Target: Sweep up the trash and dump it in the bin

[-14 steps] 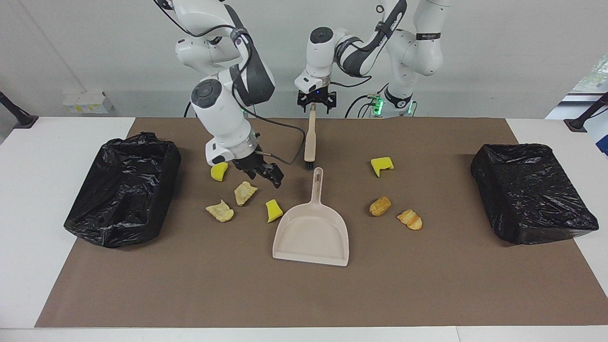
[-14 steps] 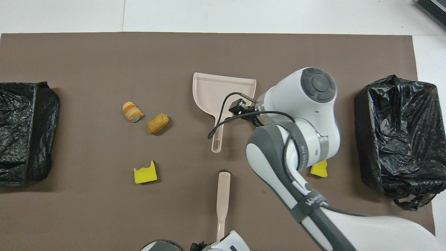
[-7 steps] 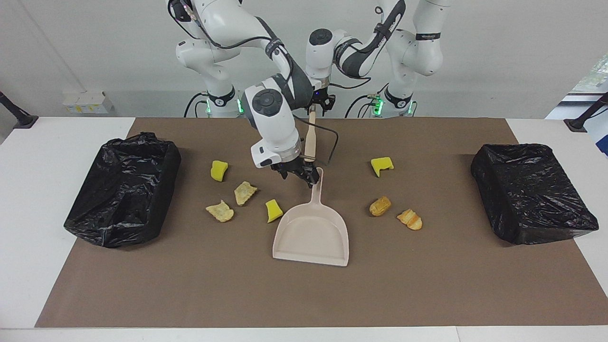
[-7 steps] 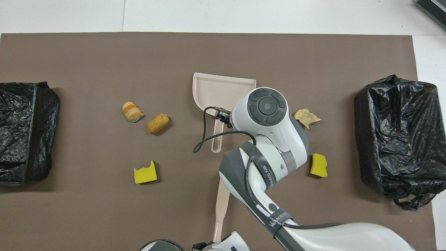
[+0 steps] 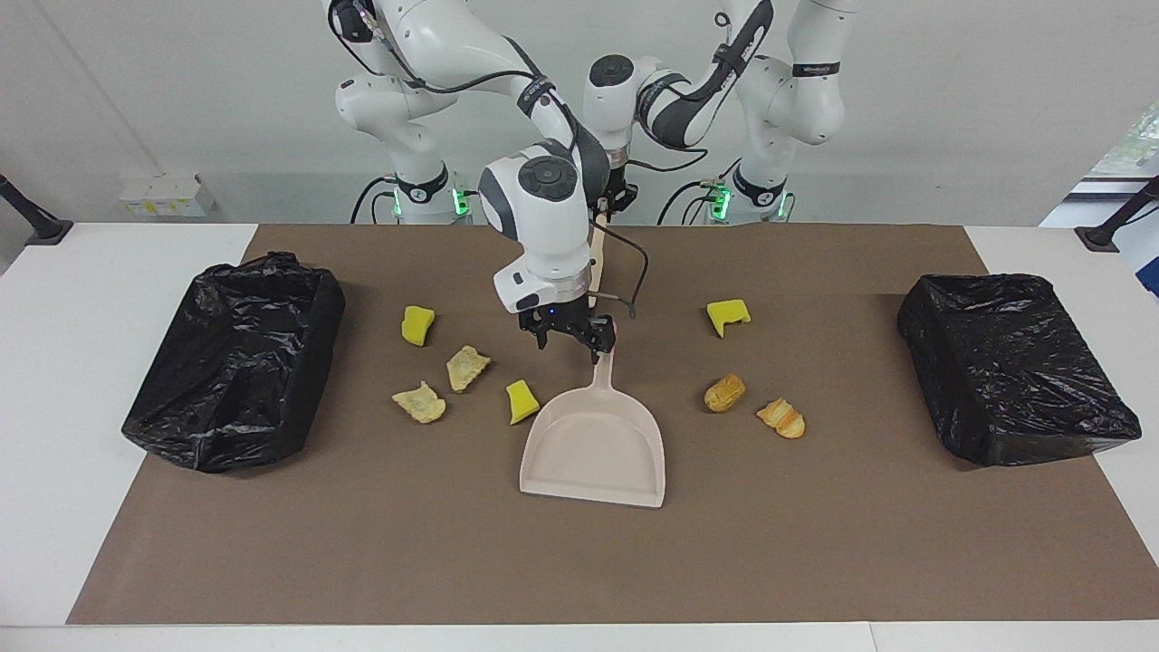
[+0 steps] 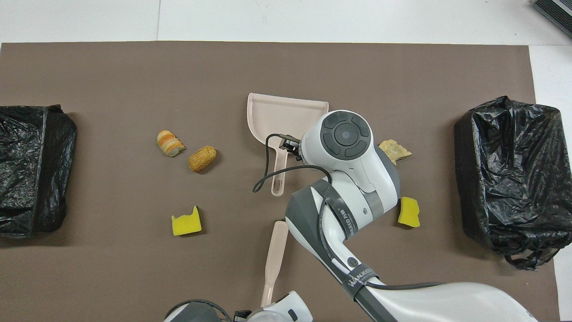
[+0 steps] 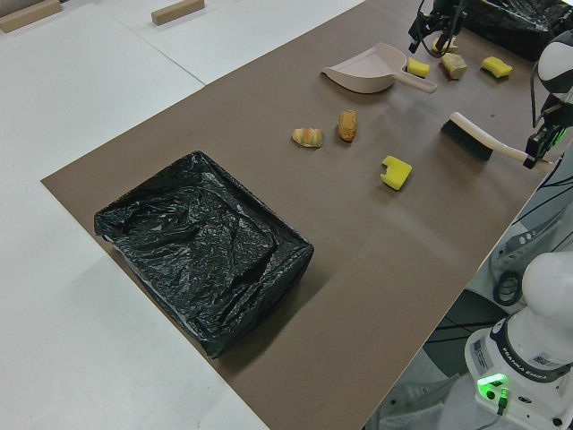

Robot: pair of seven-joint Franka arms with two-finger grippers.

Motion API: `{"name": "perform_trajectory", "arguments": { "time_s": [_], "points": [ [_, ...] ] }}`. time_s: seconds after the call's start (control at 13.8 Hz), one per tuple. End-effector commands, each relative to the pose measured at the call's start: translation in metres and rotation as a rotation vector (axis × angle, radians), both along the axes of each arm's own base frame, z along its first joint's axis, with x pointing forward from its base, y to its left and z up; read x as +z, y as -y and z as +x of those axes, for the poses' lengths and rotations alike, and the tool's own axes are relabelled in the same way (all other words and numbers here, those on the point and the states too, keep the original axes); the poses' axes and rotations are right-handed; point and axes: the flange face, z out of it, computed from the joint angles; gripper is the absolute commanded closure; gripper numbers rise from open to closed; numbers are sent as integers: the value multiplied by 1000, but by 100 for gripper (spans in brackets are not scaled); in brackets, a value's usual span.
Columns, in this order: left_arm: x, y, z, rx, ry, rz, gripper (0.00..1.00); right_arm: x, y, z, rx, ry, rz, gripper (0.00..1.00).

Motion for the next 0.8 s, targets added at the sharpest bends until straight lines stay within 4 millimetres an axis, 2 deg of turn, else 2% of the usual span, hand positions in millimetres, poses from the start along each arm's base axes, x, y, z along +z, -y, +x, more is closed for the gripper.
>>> {"name": "perform_trajectory", "arguments": {
  "time_s": [0.0,0.07,0.22,0.36,0.51,0.73],
  "points": [
    [33,-49,41,7,-19,-4,100,-3,-4,-2,0,11,1,0],
    [45,-65,52,1,-18,-16,100,-3,-8,-5,6,11,2,0],
    [68,-110,80,-13,-10,-15,100,-8,-27,-18,40,7,-15,0],
    [83,-148,107,-18,-12,-41,100,-11,-33,-24,56,5,-23,0],
    [89,-183,136,-19,11,-40,100,-14,-53,-41,103,12,-46,0],
    [88,-245,191,18,45,-67,100,-32,-67,-62,165,30,-129,0]
  ]
}}
